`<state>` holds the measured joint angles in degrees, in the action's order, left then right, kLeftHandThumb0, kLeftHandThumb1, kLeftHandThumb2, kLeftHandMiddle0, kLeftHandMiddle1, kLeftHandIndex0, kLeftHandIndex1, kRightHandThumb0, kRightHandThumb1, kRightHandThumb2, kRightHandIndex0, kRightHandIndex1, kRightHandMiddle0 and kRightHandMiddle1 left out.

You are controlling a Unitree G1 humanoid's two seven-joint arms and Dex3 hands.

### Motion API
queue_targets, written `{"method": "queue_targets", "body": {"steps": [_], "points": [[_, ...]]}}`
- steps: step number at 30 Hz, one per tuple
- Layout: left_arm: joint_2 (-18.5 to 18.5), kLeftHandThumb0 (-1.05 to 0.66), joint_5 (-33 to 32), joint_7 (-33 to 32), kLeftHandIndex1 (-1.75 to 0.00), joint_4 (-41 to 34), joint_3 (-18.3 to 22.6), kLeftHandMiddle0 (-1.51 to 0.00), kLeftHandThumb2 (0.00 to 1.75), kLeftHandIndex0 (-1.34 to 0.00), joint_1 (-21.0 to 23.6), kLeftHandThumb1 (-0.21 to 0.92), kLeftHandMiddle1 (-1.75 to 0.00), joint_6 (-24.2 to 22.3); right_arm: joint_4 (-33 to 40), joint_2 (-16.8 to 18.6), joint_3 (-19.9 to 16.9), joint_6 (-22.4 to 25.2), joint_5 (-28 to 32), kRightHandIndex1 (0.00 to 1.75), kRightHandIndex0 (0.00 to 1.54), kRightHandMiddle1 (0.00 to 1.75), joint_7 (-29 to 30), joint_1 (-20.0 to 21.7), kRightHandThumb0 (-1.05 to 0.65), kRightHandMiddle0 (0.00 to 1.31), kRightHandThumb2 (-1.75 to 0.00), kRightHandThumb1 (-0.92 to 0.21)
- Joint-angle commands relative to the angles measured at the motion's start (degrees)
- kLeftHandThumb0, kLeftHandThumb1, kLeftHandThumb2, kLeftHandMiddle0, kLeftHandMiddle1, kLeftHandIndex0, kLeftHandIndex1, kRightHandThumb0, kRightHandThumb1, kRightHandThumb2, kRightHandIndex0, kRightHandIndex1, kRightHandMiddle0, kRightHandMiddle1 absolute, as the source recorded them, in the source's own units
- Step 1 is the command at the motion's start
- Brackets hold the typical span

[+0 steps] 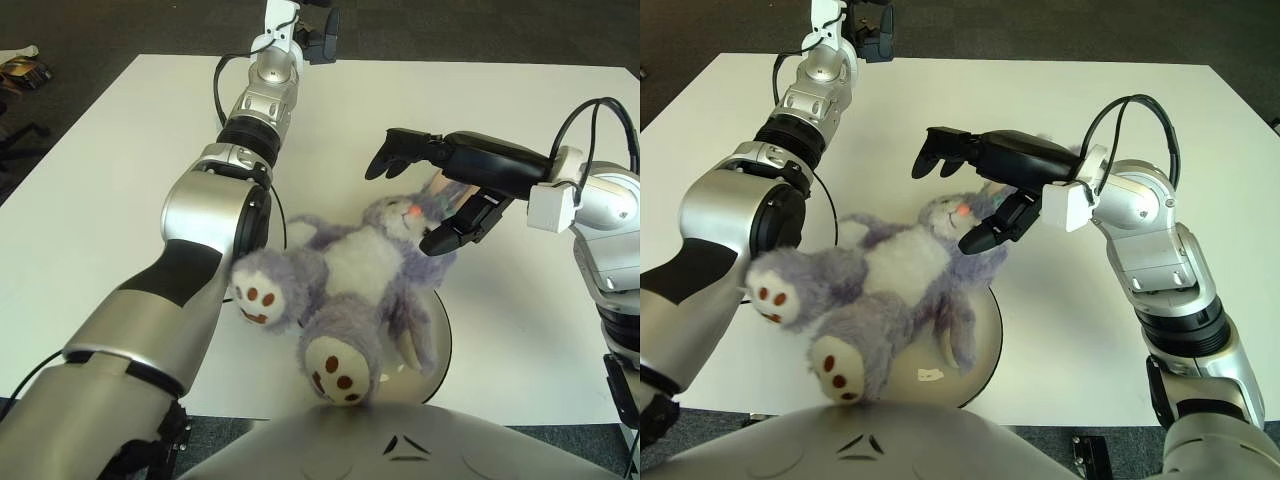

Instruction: Put the doll into the plate.

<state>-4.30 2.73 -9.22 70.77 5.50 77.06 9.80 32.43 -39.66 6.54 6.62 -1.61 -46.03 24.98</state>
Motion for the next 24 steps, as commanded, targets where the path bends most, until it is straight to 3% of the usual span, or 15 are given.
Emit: {"method": "queue_targets", "body": {"steps": [1, 14, 15, 16, 18, 20, 21, 22, 24], "points": [[0.0, 0.0, -0.1, 0.3, -1.75, 0.4, 0.3, -0.57, 1.27, -0.4, 1.5, 0.34, -1.69, -0.3, -0.1, -0.1, 0.3, 0.2, 0.6, 0.33, 0.08, 0.86, -0.5, 1.1, -0.72, 0.0, -0.65, -0.59], [0.2, 0.0, -0.7, 0.5, -1.75, 0.8, 1.3, -0.56, 1.26, -0.38, 2.0, 0.36, -1.71, -0.7, -0.4, -0.1, 0.4, 0.1, 0.6, 0.3, 0.09, 0.86, -0.4, 1.3, -0.73, 0.0, -0.65, -0.59], [0.2, 0.0, -0.8, 0.6, -1.75, 0.8, 1.3, -0.56, 1.26, -0.38, 2.1, 0.36, -1.71, -0.7, 2.5, -1.6, -5.2, 1.1, 3.1, 0.3, 0.09, 0.86, -1.2, -5.0, -0.73, 0.0, -0.65, -0.59], [0.2, 0.0, -0.8, 0.6, -1.75, 0.8, 1.4, -0.56, 1.26, -0.37, 2.1, 0.36, -1.71, -0.7, 4.7, -2.7, -9.4, 1.8, 5.0, 0.26, 0.06, 0.67, -1.7, -9.7, -0.78, 0.0, -0.63, -0.71], [0.2, 0.0, -0.8, 0.6, -1.75, 0.8, 1.5, -0.56, 1.25, -0.37, 2.1, 0.37, -1.7, -0.7, 3.3, -4.7, -10.3, 3.1, 6.0, 0.22, 0.04, 0.48, -3.2, -10.6, -0.84, 0.0, -0.61, -0.81], [0.3, 0.0, -0.8, 0.5, -1.75, 0.9, 1.5, -0.55, 1.25, -0.38, 2.1, 0.37, -1.7, -0.6, -0.3, -5.3, -7.2, 3.7, 5.3, 0.19, 0.03, 0.36, -4.3, -6.8, -0.89, 0.0, -0.6, -0.88], [0.3, 0.0, -0.8, 0.5, -1.75, 0.9, 1.6, -0.55, 1.25, -0.38, 2.1, 0.37, -1.7, -0.6, -11.4, -0.6, -0.3, 12.2, 1.4, 0.18, 0.03, 0.34, -3.6, 2.3, -0.89, 0.0, -0.6, -0.89], [0.3, 0.0, -0.8, 0.5, -1.75, 0.9, 1.6, -0.55, 1.25, -0.38, 2.2, 0.37, -1.7, -0.6, -19.5, 2.9, 4.8, 18.5, -1.5, 0.18, 0.06, 0.39, -3.1, 9.1, -0.83, 0.0, -0.71, -0.9], [0.3, 0.0, -0.8, 0.4, -1.75, 0.9, 1.6, -0.54, 1.24, -0.38, 2.2, 0.37, -1.7, -0.5, -28.2, 2.8, 9.9, 20.4, -4.8, 0.19, 0.09, 0.5, -6.5, 16.1, -0.75, 0.0, -0.84, -0.91]]}}
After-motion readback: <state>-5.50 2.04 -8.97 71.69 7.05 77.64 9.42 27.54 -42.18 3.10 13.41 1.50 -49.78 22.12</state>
